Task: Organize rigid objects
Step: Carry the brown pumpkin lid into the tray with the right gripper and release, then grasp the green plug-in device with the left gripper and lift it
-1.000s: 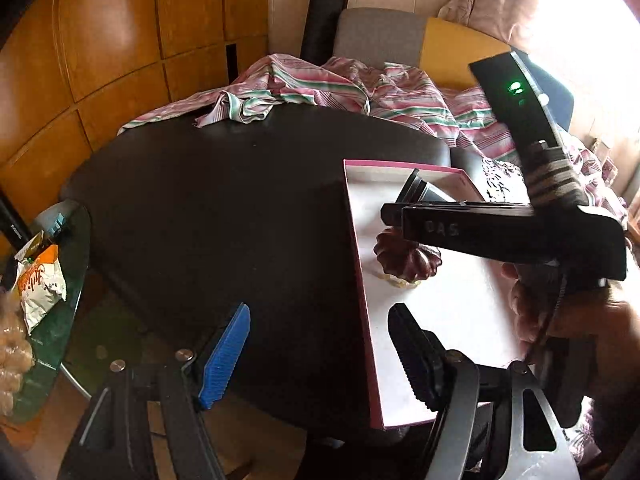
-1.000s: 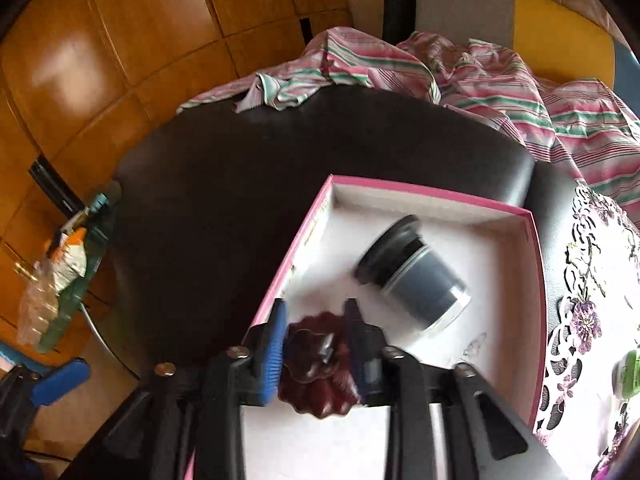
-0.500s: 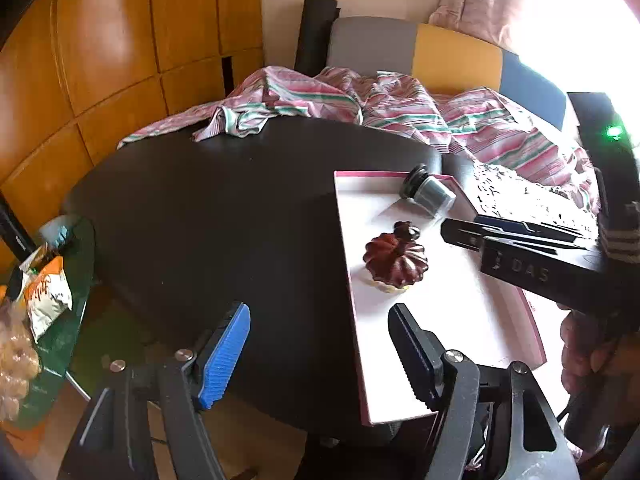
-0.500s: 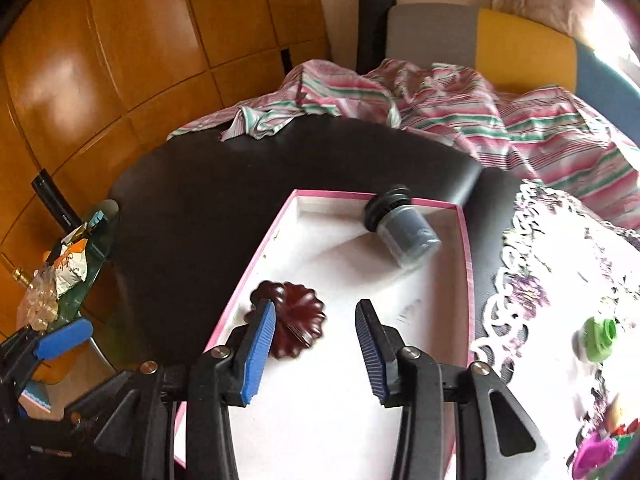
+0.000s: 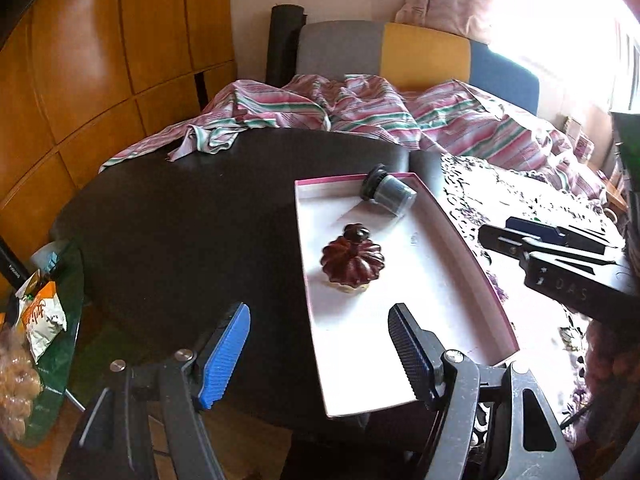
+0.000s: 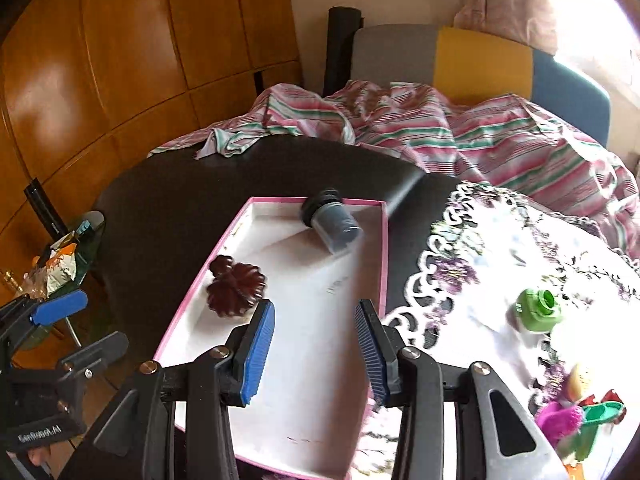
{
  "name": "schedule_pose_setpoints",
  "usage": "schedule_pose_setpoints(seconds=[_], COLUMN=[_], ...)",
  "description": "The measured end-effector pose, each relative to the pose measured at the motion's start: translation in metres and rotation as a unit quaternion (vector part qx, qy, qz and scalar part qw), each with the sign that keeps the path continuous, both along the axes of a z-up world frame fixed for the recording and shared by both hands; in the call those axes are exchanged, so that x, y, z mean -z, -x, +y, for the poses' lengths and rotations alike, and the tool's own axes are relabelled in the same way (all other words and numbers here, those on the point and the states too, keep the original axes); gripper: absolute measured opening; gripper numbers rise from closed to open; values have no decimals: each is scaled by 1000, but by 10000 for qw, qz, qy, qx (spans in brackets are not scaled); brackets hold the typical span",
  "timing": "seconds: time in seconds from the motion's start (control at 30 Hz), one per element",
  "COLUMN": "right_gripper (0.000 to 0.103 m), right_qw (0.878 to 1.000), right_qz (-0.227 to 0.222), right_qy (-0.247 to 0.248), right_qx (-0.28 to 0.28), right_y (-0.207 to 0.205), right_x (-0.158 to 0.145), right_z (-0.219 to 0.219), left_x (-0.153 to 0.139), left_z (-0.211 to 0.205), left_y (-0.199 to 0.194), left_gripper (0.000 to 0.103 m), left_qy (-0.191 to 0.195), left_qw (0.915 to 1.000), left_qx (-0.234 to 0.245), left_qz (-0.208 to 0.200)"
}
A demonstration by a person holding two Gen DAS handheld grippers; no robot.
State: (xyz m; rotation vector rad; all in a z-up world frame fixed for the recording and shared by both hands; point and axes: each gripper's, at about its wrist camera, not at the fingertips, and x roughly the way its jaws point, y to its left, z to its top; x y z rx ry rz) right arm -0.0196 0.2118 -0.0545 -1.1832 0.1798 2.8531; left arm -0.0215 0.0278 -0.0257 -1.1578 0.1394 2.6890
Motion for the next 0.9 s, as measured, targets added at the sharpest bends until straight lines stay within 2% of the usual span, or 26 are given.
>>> schedule_pose_setpoints(seconds=[0.23, 0.47, 0.53, 0.63, 0.73, 0.8, 0.9], right_gripper=[42, 43, 43, 43, 43, 43, 44], right_qw=[9990, 9901, 9818, 9613, 9364, 9239, 9151], right_qz=[64, 17, 18, 12, -61, -78, 45], right_qy=[-145, -351, -396, -401, 85, 374, 661], right_qx=[426, 1358, 1857, 2725, 3508, 3807, 3976], right_y=[-26, -60, -73, -95, -120, -130, -140], right_x=[-11, -16, -14, -4, 13, 16, 14], right_z=[42, 122, 155, 201, 243, 259, 268], left_x=[1, -1, -3, -9, -14, -12, -2], left_z=[18, 52, 68, 91, 120, 144, 179], left_y=[2, 3, 5, 5, 10, 17, 34], left_gripper=[73, 73, 76, 82, 87, 90, 90], left_qy=[-4, -21, 9, -76, -52, 82, 82], left_qw=[9998, 9968, 9940, 9884, 9844, 9821, 9779], left_qx=[190, 789, 1085, 1516, 1758, 1882, 2063], left_qz=[-97, -116, -118, 33, 90, -35, -319])
